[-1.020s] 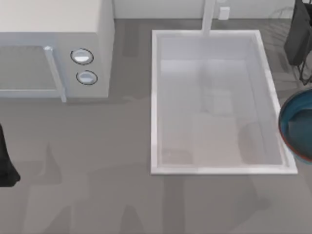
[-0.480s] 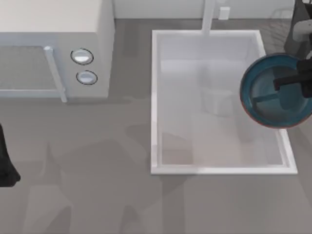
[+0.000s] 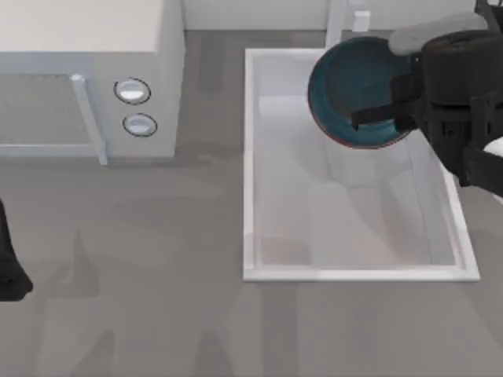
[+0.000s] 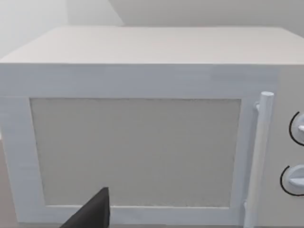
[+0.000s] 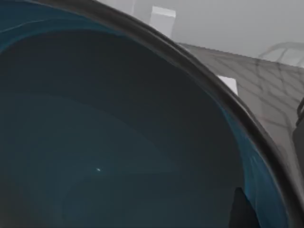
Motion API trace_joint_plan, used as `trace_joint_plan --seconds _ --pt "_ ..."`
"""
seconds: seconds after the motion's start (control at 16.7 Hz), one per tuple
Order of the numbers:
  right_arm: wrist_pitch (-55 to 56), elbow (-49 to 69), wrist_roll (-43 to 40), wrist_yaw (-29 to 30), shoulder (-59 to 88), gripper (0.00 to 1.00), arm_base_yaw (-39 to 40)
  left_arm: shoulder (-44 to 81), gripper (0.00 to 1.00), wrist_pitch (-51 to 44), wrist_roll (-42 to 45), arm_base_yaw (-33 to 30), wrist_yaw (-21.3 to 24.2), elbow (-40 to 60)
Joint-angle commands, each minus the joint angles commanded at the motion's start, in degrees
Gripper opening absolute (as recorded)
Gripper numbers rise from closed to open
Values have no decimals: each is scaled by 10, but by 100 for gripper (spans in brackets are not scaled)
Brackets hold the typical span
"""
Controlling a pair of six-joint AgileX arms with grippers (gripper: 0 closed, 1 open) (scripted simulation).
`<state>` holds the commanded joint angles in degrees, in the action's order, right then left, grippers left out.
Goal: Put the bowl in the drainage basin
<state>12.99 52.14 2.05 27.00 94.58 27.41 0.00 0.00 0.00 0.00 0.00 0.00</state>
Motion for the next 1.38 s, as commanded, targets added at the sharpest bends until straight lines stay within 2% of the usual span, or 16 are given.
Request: trace_joint_plan --seconds 0.24,0.42,0.6,1.08,1.38 --pt "219 -63 -5 65 -5 0 55 0 100 0 0 0 0 0" --pt "322 -97 -8 99 -19 0 83 0 100 0 0 0 0 0" --pt "371 -114 -9 116 -27 0 97 0 100 0 0 0 0 0" --pt "395 -115 -8 117 -5 0 97 0 100 0 0 0 0 0" --pt "551 -133 -8 123 133 0 101 0 100 0 0 0 0 0"
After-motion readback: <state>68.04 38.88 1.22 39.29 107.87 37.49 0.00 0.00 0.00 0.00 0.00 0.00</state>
